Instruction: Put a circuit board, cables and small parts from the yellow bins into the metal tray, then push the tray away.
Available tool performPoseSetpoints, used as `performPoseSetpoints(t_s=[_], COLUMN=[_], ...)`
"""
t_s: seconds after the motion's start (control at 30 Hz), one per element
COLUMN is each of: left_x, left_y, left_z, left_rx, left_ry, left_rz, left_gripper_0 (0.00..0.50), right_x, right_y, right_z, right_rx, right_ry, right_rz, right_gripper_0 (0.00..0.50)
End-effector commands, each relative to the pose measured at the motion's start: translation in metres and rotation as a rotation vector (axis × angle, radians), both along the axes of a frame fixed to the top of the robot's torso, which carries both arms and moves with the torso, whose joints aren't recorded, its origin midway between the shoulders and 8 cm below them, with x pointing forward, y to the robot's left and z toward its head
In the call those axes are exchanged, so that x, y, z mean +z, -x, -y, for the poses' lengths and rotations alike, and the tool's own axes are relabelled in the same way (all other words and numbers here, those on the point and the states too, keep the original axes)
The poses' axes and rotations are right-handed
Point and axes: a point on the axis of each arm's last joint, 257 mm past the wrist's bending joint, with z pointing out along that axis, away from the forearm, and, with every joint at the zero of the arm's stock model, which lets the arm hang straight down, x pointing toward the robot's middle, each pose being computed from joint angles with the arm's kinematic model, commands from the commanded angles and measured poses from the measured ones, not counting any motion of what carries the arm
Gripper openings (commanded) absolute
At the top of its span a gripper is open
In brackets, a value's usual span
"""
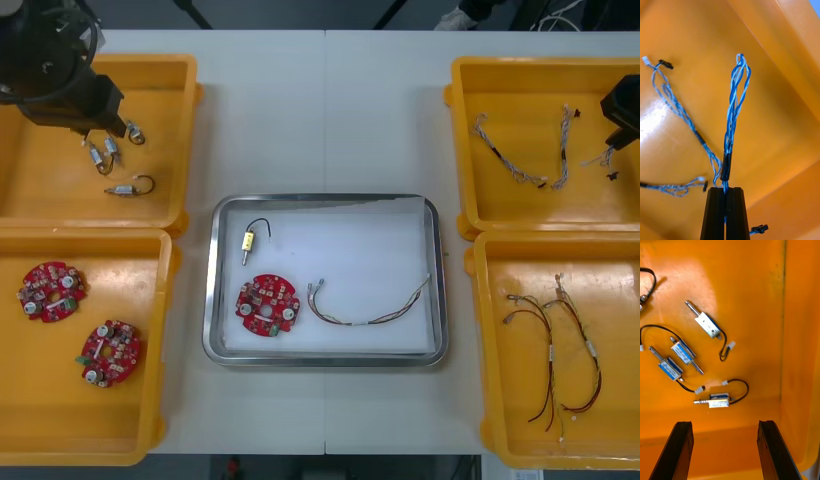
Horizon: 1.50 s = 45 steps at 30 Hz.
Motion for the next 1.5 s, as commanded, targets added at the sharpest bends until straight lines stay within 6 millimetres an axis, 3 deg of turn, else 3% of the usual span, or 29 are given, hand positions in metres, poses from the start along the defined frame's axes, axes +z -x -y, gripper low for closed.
performPoseSetpoints(t_s=[0.03, 0.4, 0.5, 0.77, 0.83, 0.97, 1.23, 1.5], left_x=[0.057, 0.055, 0.056, 0.052, 0.047, 0.038, 0.031, 0.018], left_y=[-0.031, -0.068, -0.078, -0.101, -0.104, -0.107, -0.120, -0.130], left_z=[-0.025, -0.050, -0.050, -0.055, -0.056, -0.055, -0.043, -0.047], left_rx=[0.003, 0.015, 0.018, 0.010, 0.011, 0.017, 0.016, 0.012], left_ry=[-0.008, 0.000, 0.005, -0.018, -0.021, -0.021, -0.031, -0.068], left_rz=[0.132, 0.213, 0.247, 0.305, 0.304, 0.300, 0.344, 0.390], left_gripper_0=[0.500, 0.500, 0.500, 0.500, 0.500, 0.500, 0.500, 0.500], right_x=[0.046, 0.079, 0.094, 0.127, 0.133, 0.130, 0.124, 0.083], right_y=[-0.001, 0.026, 0.022, 0.017, 0.020, 0.028, 0.051, 0.102], right_z=[-0.014, -0.042, -0.052, -0.116, -0.140, -0.179, -0.233, -0.290], right_rx=[0.067, 0.397, 0.488, 0.752, 0.834, 0.981, 1.271, 1.566], right_ry=[0.048, 0.226, 0.319, 0.465, 0.487, 0.507, 0.608, 0.717], right_rz=[0.049, 0.001, 0.029, 0.139, 0.168, 0.189, 0.230, 0.238], right_gripper_0=[0.000, 0.000, 0.000, 0.000, 0.000, 0.000, 0.000, 0.000])
